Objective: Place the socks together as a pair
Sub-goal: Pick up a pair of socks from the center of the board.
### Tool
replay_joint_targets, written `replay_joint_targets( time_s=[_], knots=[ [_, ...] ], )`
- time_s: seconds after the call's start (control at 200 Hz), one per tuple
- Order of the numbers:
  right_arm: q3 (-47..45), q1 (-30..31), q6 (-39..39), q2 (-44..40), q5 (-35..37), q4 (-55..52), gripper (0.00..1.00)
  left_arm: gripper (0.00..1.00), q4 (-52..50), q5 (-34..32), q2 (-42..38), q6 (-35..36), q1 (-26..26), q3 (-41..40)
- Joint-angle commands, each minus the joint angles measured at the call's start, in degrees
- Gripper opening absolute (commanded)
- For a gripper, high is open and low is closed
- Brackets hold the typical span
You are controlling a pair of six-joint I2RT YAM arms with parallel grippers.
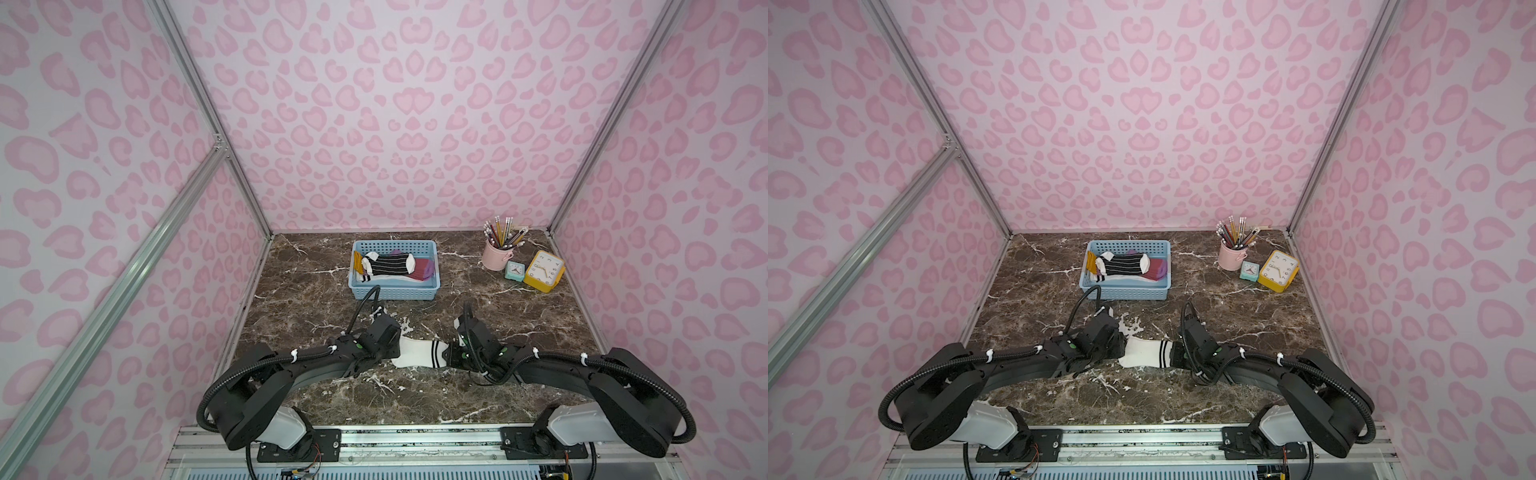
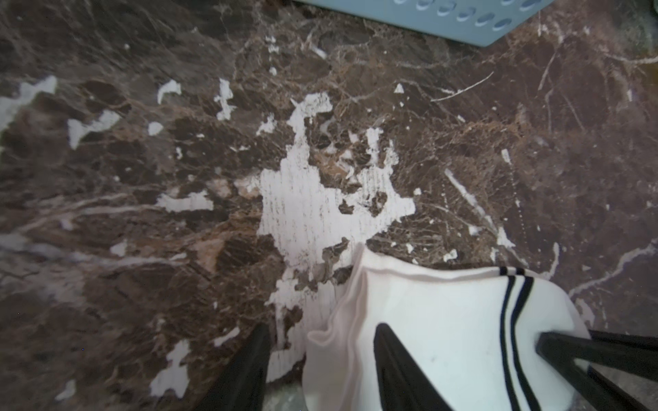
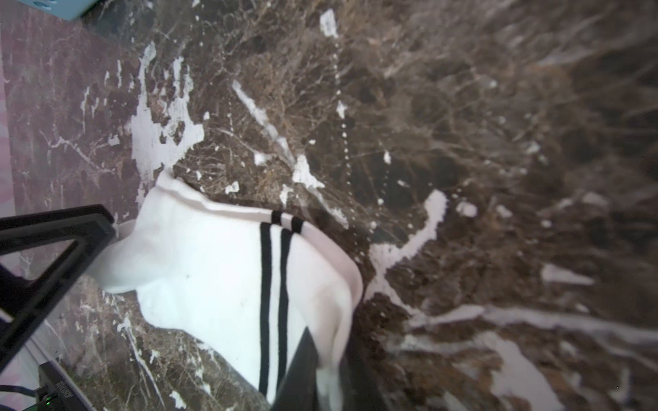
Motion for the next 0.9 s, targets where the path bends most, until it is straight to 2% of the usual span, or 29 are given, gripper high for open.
replay_joint_targets(
  time_s=[0.0,0.07,0.205,0.475,0.665,0.79,0.895],
  knots=[
    [1.5,-0.5,-3.1,-0.5,3.1,-5.7,0.0,0.55,-0.4,-2.5,-1.6,1.3,1.0,0.5],
    [3.3,-1.1,-7.2,-0.6,4.2,-8.3,0.0,0.56,-0.8,-1.8,-1.7,2.7,2.5,0.6],
    [6.0,-2.1,-13.6,0.5,6.0,-12.6,0.0,0.57,0.0,4.0,-1.8,7.0,3.8,1.6],
    [6.8,-4.1,-16.4,1.8,4.6,-11.4,0.0,0.57,2.7,15.7,-3.8,12.8,3.5,1.1],
    [6.6,-4.2,-16.1,1.9,4.2,-10.6,0.0,0.57,2.3,17.4,-2.5,14.8,2.2,0.6],
    [6.8,-4.1,-16.0,1.7,4.4,-10.8,0.0,0.57,0.5,13.5,-0.3,14.6,0.0,2.1],
    [6.9,-4.2,-15.9,1.5,4.2,-10.8,0.0,0.56,1.9,13.7,0.9,14.0,-1.3,1.7]
  ],
)
